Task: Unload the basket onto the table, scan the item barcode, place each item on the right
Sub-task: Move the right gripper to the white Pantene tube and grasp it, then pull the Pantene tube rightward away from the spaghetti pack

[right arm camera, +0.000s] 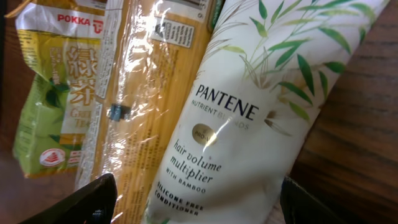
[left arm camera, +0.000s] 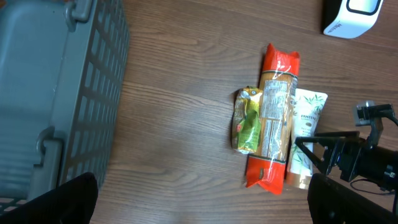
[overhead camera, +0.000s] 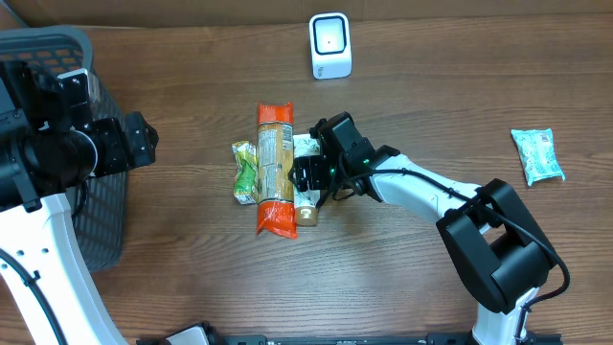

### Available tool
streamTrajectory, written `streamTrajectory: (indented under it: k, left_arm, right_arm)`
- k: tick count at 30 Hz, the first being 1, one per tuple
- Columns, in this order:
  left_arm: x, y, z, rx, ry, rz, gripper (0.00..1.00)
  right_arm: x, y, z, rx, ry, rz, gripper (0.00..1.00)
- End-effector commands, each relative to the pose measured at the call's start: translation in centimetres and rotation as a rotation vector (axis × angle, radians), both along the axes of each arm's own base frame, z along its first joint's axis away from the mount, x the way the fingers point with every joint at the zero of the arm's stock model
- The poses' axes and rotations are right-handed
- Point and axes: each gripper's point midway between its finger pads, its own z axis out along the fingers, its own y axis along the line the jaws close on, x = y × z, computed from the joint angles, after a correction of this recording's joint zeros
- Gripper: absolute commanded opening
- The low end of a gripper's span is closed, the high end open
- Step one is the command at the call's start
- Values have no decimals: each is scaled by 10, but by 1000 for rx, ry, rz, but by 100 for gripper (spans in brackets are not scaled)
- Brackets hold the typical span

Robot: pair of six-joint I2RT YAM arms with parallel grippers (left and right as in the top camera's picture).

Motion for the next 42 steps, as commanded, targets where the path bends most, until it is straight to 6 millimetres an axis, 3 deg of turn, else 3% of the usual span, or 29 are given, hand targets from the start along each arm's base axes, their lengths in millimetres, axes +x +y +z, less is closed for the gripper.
streamTrajectory:
  k: [1,8,10,11,12,14,20,25,29,31,35,37,39,42]
  left_arm:
    - [1,0,1,3,-4,-17,100]
    - [1,0,1,3,-4,-17,99]
    - [1,0,1,3,-4,-17,100]
    - [1,0,1,3,-4,-17,100]
    - [1,0,1,3,-4,-17,99]
    - [1,0,1,3,-4,-17,100]
    - [1,0,1,3,-4,-17,100]
    - [1,0,1,3,-4,-17,100]
    - [1,0,1,3,-4,-17,99]
    - [1,0,1,3,-4,-17,99]
    - [1,0,1,3,-4,-17,99]
    - [1,0,1,3,-4,-17,100]
    - [1,0,1,3,-4,-17,100]
    - [1,0,1,3,-4,-17,100]
  right_arm:
    - [-6,5,-3,34,75,-18,84]
    - [-24,-4,-40,-24,242,-117,79]
    - [-27,-6,-51,-35,284,-145,73]
    - [-28,-7,-54,-33,300,-155,63]
    - [-28,-7,-54,-30,304,-156,49]
    - [-26,-9,-54,-25,307,-160,38]
    - [-27,-7,-49,20,341,-145,31]
    - [-27,-9,-40,86,404,-133,4]
    - [-13,-27,-25,86,390,-154,4]
    - [-5,-39,-14,56,346,-177,4]
    - [11,-85,13,-152,189,-303,4]
    - [16,-116,31,-301,97,-378,4]
    - [17,-169,59,-610,-38,-484,4]
    - [9,-210,76,-901,-139,-515,4]
